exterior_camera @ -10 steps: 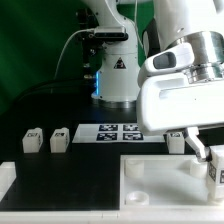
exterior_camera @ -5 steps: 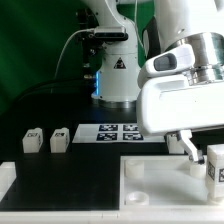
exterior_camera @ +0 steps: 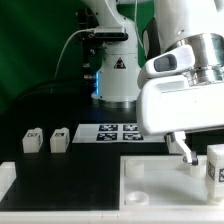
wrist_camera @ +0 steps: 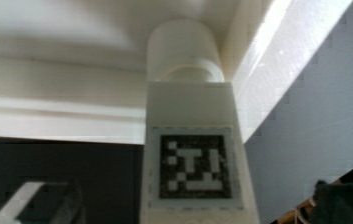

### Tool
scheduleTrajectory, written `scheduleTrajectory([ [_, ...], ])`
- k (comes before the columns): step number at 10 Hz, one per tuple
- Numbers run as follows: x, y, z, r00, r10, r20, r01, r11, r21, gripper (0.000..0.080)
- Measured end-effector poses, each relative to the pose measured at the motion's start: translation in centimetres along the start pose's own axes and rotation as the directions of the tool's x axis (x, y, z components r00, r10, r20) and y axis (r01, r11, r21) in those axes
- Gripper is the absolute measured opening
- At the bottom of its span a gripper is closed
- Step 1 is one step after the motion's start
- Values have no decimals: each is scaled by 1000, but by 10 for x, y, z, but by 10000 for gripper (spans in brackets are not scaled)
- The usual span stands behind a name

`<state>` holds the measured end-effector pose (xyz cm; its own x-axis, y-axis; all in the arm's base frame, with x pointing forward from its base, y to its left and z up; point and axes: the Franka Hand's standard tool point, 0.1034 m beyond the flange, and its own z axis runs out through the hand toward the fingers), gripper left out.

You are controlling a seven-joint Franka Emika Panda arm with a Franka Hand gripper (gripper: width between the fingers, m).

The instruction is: Assemble one leg

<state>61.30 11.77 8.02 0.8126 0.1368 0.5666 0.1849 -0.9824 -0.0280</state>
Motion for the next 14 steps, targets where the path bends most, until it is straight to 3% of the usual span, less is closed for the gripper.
scheduleTrajectory([
  [4, -1, 0, 0, 1000, -2, 8, 2, 1000, 0, 649],
  [7, 12, 11, 2, 992, 12, 129, -12, 1000, 5, 649],
  [9, 12, 10, 6, 949, 12, 314, -22, 999, 29, 649],
  [12, 9, 2, 0, 816, 12, 579, -57, 997, 60, 649],
  [14, 14, -2, 4, 810, 7, 587, -56, 996, 65, 649],
])
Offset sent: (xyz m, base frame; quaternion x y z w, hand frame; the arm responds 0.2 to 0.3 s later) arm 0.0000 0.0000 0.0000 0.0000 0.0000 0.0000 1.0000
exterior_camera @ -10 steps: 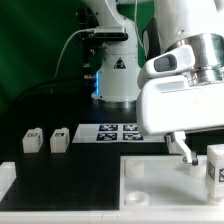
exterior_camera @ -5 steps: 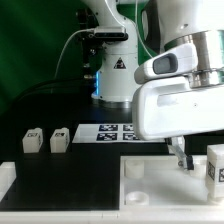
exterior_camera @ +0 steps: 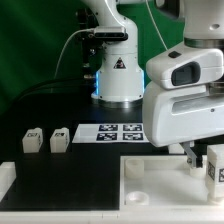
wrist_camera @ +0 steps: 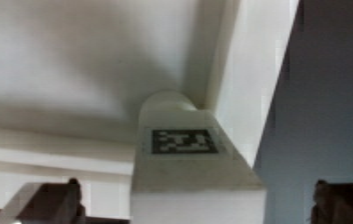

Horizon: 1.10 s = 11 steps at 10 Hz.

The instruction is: Assemble one leg

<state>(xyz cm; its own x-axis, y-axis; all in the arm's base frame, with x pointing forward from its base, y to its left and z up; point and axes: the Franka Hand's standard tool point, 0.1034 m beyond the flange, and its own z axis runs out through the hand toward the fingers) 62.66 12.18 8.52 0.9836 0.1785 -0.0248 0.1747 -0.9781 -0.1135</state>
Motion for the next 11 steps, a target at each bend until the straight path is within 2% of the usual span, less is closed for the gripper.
scheduleTrajectory([
  [1, 1, -2, 0, 1000, 4, -1, -4, 1000, 0, 649],
  [2, 1, -3, 0, 1000, 6, -1, -6, 1000, 0, 527],
  [3, 0, -2, 0, 1000, 7, 0, -7, 1000, 0, 527],
  [4, 0, -2, 0, 1000, 7, 0, -7, 1000, 0, 392],
  [5, 0, -1, 0, 1000, 8, 0, -8, 1000, -1, 307],
  [8, 0, 1, 0, 998, 64, -2, -64, 998, -2, 307],
  [10, 2, 5, 0, 974, 220, -48, -220, 975, 4, 301],
  [11, 1, 7, 1, 880, 472, -57, -470, 882, 44, 301],
])
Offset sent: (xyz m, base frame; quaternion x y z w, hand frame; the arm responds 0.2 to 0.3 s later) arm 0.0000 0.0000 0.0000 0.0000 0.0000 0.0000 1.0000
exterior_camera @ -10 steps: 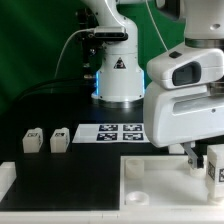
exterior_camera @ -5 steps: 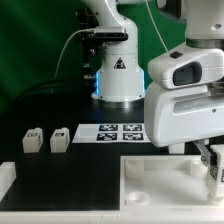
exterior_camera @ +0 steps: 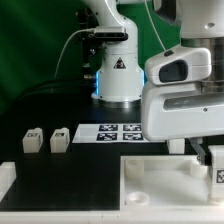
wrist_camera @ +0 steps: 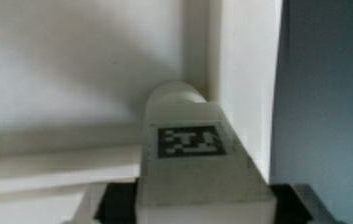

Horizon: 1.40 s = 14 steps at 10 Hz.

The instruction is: Assemble one leg

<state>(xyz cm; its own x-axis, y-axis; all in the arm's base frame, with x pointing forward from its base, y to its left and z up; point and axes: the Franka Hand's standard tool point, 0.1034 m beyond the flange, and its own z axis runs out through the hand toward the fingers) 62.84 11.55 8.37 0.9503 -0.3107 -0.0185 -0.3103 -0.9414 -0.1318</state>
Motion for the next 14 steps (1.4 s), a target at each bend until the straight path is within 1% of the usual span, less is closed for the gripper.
scheduleTrajectory([
  [1, 0, 2, 0, 979, 202, 7, -202, 979, 18, 299],
  [2, 1, 3, -1, 955, 295, 19, -295, 955, 27, 299],
  [3, 0, -1, -1, 932, 361, 20, -362, 932, 25, 299],
  [5, -1, -1, 0, 860, 510, 27, -510, 860, 22, 299],
  [7, -2, -4, 0, 748, 663, 39, -664, 748, 23, 299],
  [8, -4, -8, 1, 573, 818, 55, -819, 573, 23, 297],
  [9, -3, -10, 2, 441, 895, 66, -897, 440, 27, 297],
  [10, -2, -10, 1, 320, 943, 90, -947, 320, 22, 297],
  [11, -2, -11, 1, 300, 950, 91, -954, 299, 20, 297],
  [12, -3, -11, 2, 336, 937, 90, -942, 336, 22, 372],
  [13, -4, -12, 3, 375, 923, 86, -927, 373, 36, 372],
  [14, -12, -12, 10, 444, 893, 67, -896, 441, 57, 511],
])
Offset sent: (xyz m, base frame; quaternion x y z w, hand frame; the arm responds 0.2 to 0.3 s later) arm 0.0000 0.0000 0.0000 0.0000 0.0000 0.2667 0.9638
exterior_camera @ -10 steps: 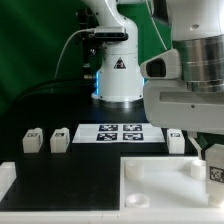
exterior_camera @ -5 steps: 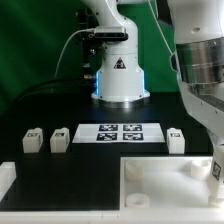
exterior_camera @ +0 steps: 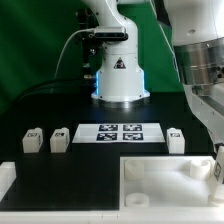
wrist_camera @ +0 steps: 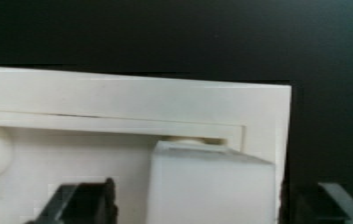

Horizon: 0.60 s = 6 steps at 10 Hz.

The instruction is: Assemble one leg

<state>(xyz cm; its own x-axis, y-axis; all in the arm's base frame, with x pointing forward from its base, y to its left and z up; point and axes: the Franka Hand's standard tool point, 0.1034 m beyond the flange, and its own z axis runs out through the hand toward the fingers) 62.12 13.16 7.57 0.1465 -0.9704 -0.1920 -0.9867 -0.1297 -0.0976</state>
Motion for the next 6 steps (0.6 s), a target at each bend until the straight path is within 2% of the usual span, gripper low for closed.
scheduleTrajectory([
  [1, -1, 4, 1, 976, -220, -8, 219, 975, -38, 623],
  [2, -1, 1, -3, 903, -430, -15, 428, 901, -72, 623],
  [3, -3, -2, -6, 845, -535, -3, 533, 842, -88, 643],
  [5, -2, -1, -5, 721, -693, 11, 691, 717, -86, 648],
  [6, -1, -1, -4, 628, -778, 21, 776, 625, -87, 648],
])
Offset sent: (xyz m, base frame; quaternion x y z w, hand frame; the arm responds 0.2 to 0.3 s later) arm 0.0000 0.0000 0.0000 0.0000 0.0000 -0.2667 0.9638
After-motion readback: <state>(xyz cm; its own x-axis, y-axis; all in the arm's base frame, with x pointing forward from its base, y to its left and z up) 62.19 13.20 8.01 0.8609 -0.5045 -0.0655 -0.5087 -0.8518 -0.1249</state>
